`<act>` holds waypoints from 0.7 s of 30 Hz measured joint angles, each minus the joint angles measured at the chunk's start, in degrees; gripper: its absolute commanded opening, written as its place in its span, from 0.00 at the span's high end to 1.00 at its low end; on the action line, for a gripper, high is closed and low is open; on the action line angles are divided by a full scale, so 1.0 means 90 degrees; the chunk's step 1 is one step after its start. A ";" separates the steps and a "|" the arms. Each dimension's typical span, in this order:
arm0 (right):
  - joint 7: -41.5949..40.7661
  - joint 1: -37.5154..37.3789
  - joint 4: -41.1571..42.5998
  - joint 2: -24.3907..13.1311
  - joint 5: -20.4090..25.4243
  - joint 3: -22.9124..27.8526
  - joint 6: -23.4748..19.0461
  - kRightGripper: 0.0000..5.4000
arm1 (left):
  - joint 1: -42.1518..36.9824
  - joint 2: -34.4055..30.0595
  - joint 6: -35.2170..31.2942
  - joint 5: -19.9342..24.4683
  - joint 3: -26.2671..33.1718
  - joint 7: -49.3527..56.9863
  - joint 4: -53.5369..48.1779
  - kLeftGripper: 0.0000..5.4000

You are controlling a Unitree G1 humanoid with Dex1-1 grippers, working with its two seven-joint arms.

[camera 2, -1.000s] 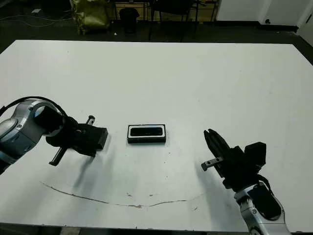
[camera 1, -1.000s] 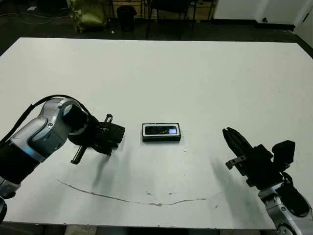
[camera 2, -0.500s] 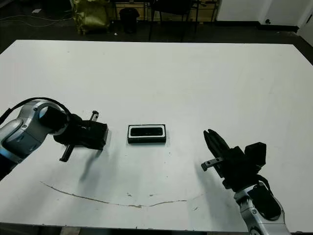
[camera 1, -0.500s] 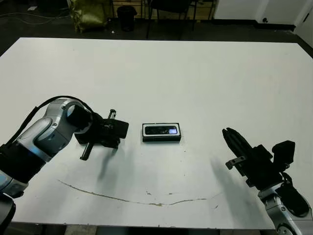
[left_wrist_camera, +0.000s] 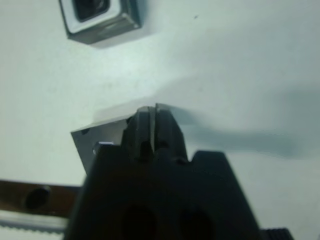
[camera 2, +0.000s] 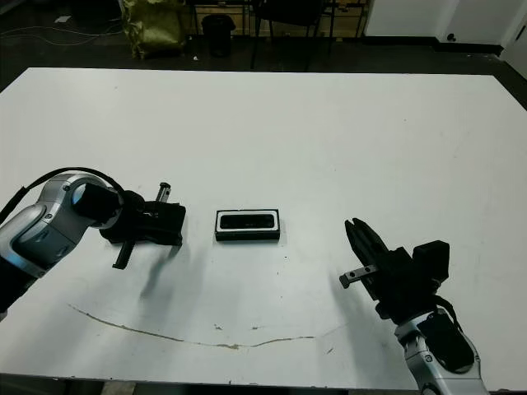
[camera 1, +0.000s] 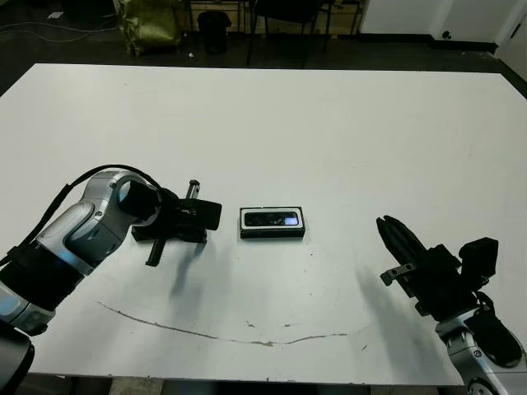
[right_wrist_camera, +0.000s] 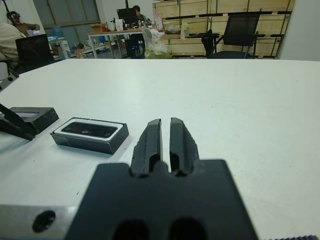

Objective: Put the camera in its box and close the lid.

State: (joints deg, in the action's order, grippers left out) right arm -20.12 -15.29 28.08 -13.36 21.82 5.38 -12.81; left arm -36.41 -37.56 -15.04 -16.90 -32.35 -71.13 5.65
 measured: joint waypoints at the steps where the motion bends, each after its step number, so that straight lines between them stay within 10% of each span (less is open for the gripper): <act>1: 0.0000 -0.0003 0.0008 0.0003 0.0020 0.0000 -0.0015 1.00 | -0.0068 0.0037 -0.0028 -0.0038 -0.0011 0.0044 0.0163 1.00; 21: -0.0097 -0.0089 -0.0030 0.0033 0.0158 -0.0041 0.0029 1.00 | -0.0781 0.0346 0.0074 -0.0765 0.0090 0.0544 0.1940 1.00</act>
State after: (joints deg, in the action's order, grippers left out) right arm -20.99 -16.09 27.81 -13.07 23.24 5.00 -12.55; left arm -43.44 -34.44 -14.37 -23.78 -31.54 -66.24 23.11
